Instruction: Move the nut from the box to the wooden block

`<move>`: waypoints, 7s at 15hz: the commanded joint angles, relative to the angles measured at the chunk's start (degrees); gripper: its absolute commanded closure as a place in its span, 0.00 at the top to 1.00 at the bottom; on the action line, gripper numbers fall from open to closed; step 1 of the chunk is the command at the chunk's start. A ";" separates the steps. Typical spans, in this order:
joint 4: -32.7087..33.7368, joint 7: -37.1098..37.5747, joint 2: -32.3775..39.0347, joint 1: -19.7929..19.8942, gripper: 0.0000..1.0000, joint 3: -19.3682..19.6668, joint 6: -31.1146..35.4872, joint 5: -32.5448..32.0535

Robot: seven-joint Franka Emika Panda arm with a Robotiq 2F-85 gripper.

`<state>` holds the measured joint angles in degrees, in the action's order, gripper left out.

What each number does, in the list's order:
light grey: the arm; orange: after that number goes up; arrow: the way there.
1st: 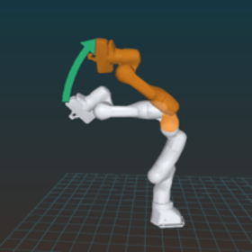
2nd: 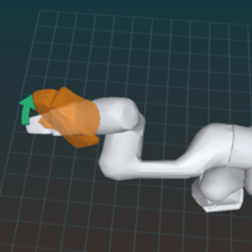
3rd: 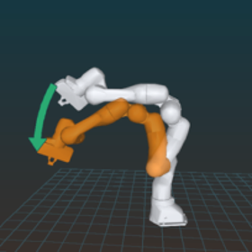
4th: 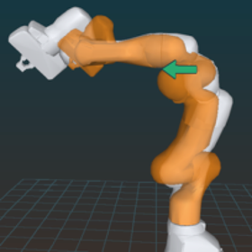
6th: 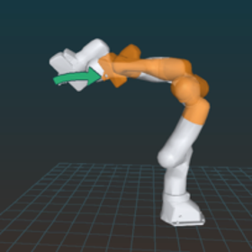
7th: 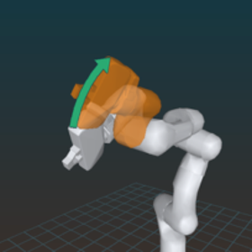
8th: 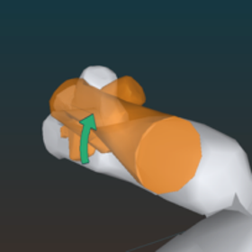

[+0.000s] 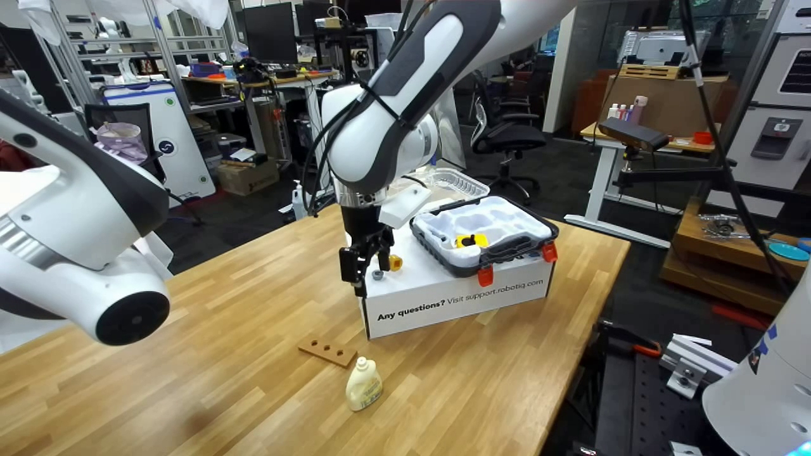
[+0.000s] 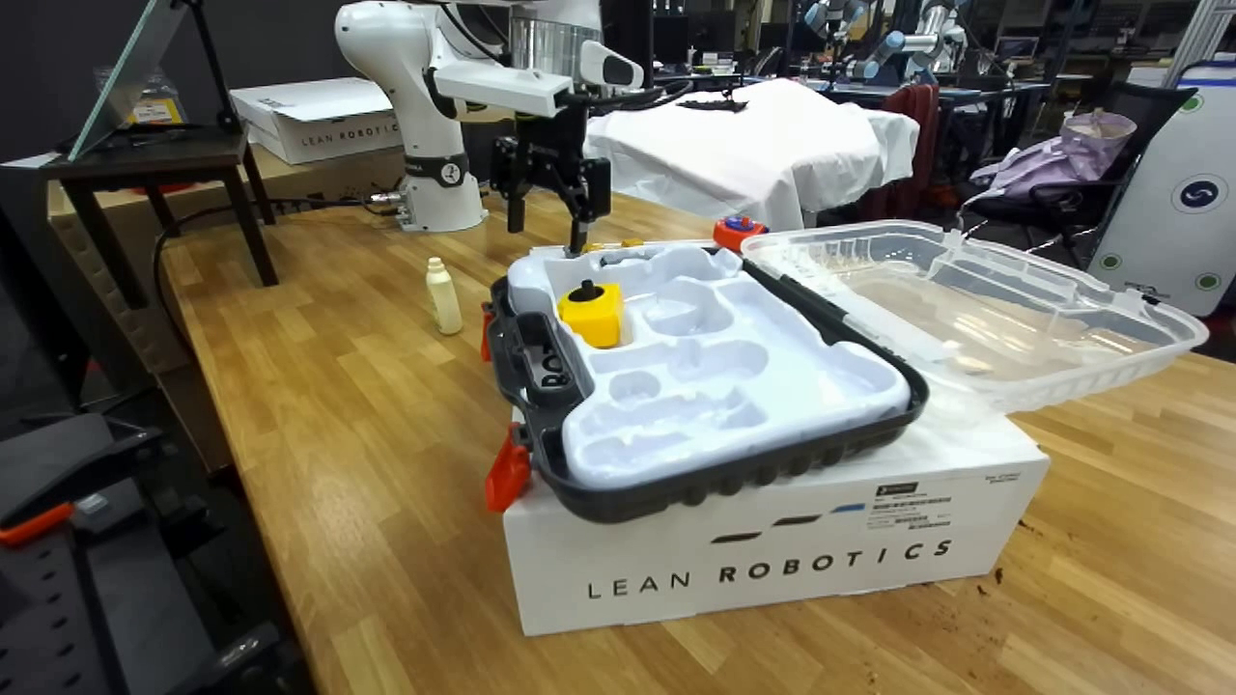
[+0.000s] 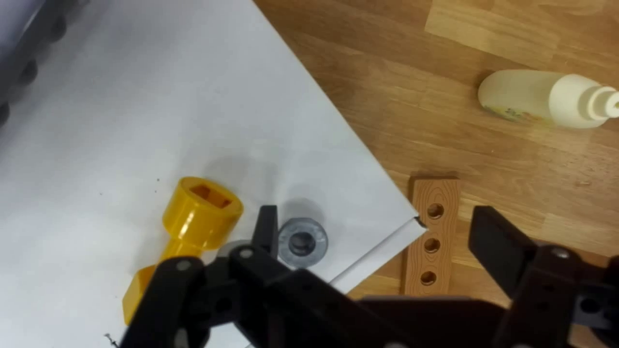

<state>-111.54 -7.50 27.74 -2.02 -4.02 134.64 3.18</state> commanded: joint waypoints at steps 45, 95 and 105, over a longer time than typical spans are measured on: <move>-1.64 -6.25 -6.22 2.36 0.07 -1.86 -0.98 1.21; 0.17 -17.58 -3.44 -2.82 0.07 -6.07 -0.58 -0.32; 9.81 -10.26 4.17 -4.98 0.07 -4.38 -2.77 -4.39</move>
<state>-105.33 -21.04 29.92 -6.12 -9.41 134.48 1.07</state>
